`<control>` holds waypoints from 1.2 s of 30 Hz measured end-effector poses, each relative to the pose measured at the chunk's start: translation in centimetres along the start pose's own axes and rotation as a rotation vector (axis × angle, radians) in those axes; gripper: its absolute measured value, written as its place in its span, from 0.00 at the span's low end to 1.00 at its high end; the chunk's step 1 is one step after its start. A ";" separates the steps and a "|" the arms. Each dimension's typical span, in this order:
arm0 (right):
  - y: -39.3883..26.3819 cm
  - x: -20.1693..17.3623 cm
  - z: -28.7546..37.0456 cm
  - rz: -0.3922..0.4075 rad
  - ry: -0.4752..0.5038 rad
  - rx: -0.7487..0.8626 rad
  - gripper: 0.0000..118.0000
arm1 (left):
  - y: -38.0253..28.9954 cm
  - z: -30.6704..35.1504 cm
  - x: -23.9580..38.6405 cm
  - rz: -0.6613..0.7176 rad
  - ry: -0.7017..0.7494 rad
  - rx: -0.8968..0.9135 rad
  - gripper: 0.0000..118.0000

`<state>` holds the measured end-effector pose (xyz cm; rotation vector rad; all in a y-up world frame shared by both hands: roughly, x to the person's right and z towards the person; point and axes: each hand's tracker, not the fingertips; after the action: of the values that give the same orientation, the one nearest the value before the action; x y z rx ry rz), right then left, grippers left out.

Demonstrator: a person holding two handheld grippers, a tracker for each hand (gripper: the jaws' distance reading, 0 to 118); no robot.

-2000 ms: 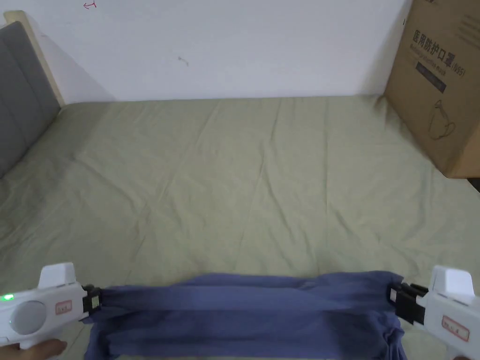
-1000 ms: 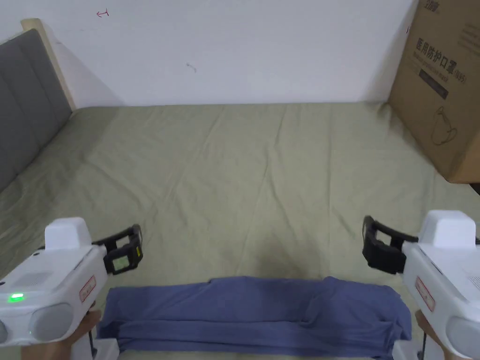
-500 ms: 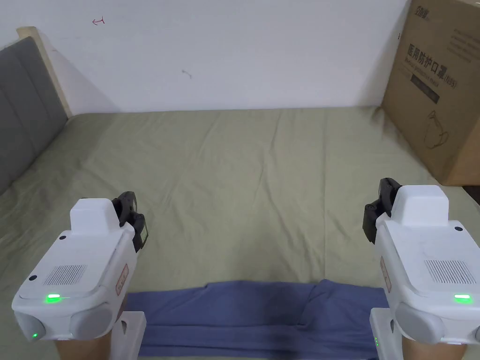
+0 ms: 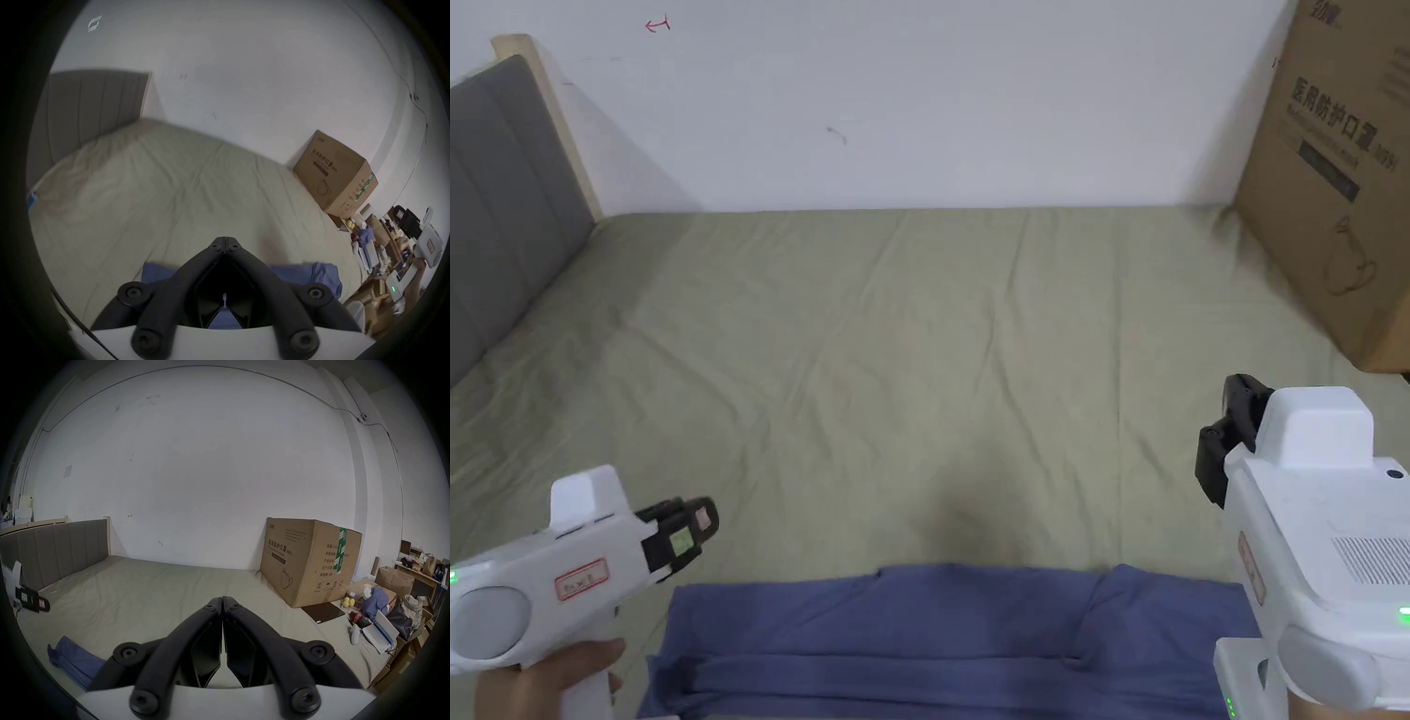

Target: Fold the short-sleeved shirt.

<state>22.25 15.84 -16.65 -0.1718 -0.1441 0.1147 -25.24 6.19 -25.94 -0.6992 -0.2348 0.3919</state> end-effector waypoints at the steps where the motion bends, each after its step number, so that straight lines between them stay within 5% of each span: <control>1: -0.1 -0.1 -0.1 -0.001 0.001 -0.004 0.00 | -0.2 -0.3 -1.2 0.022 -0.005 -0.043 0.00; 8: -0.9 -0.8 -1.2 -0.001 0.055 -0.059 0.00 | -1.7 -1.2 -7.2 0.090 0.008 -0.186 0.00; 10: -1.0 -0.6 -1.4 0.001 0.055 -0.070 0.00 | -2.1 -2.3 -9.9 0.162 -0.052 -0.254 0.08; 11: -0.9 -1.6 -2.1 -0.010 0.050 -0.060 0.00 | -2.2 -3.1 -11.5 0.221 -0.058 -0.292 0.18; 13: -0.9 -2.1 -2.6 -0.010 0.055 -0.074 0.00 | -2.7 -3.9 -12.7 0.281 -0.082 -0.328 0.63; 15: -2.0 -2.0 -3.1 0.023 -0.010 -0.111 0.00 | -3.1 -5.2 -14.4 0.268 -0.064 -0.357 0.80; 22: -2.4 -2.2 -4.0 0.020 0.033 -0.127 0.00 | -4.6 -7.5 -14.5 0.265 -0.084 -0.400 0.65; 25: -2.2 -2.6 -3.7 0.030 0.026 -0.129 0.00 | -4.9 -8.7 -14.3 0.251 -0.063 -0.410 0.47; 29: -1.9 -2.4 -3.4 0.035 0.021 -0.132 0.00 | -5.4 -8.4 -12.4 0.226 -0.059 -0.408 0.10; 36: -1.5 -1.6 -3.1 0.038 0.013 -0.121 0.00 | -4.6 -5.8 -8.0 0.042 0.030 -0.349 0.03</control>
<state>21.28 13.71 -19.60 -0.2960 -0.1347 0.1430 -29.21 -3.76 -27.77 -1.0542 -0.2630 0.3843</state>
